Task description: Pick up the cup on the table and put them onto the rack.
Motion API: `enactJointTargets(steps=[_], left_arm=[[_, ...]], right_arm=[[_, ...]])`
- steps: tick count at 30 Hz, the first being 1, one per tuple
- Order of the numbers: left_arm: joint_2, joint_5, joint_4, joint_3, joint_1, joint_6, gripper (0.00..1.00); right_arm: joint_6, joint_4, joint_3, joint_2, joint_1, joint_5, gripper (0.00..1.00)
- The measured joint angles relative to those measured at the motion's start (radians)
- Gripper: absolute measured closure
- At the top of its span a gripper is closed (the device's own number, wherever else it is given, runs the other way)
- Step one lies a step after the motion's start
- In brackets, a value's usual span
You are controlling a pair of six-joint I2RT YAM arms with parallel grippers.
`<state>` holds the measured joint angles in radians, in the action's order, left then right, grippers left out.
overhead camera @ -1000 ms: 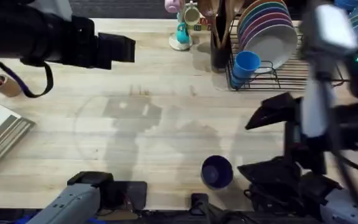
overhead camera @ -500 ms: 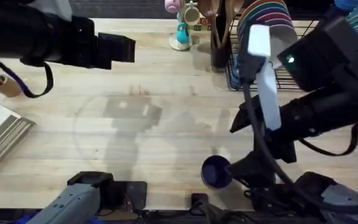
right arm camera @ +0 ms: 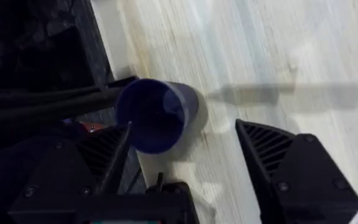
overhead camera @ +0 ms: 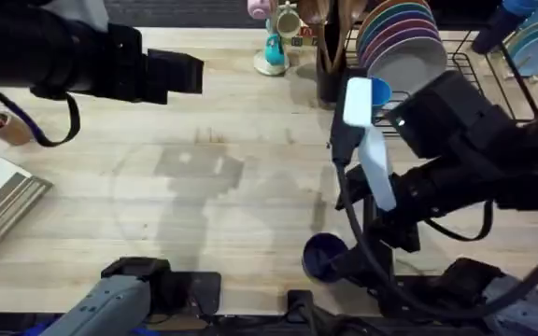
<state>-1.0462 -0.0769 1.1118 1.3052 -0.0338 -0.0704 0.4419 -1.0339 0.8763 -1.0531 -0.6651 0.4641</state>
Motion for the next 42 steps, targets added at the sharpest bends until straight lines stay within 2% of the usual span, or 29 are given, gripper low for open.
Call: enactJointTargets(steps=[6,15,17,21,30,36,38,39,42], left_arm=[[0.000,0.000,0.000,0.000,0.000,0.000,0.011],[0.000,0.000,0.000,0.000,0.000,0.000,0.010],[0.000,0.000,0.000,0.000,0.000,0.000,0.010],[0.000,0.000,0.000,0.000,0.000,0.000,0.010],[0.000,0.000,0.000,0.000,0.000,0.000,0.010],[0.000,0.000,0.000,0.000,0.000,0.000,0.009],[0.000,0.000,0.000,0.000,0.000,0.000,0.009],[0.000,0.000,0.000,0.000,0.000,0.000,0.010],[0.000,0.000,0.000,0.000,0.000,0.000,0.009]], right_arm=[[0.000,0.028,-0.022,-0.023,0.000,-0.004,0.009],[0.000,0.062,-0.022,-0.148,0.000,-0.004,0.010],[0.001,0.062,-0.022,-0.164,0.000,-0.004,0.043],[0.001,0.066,-0.023,-0.169,0.000,-0.004,0.180],[0.001,0.064,-0.023,-0.169,-0.001,0.012,0.562],[0.001,0.061,-0.023,-0.169,-0.020,0.028,0.916],[0.000,0.059,-0.023,-0.169,-0.027,0.031,0.962],[0.015,-0.038,0.049,-0.169,-0.034,0.018,0.969],[0.019,-0.074,0.128,-0.169,-0.024,-0.018,0.970]])
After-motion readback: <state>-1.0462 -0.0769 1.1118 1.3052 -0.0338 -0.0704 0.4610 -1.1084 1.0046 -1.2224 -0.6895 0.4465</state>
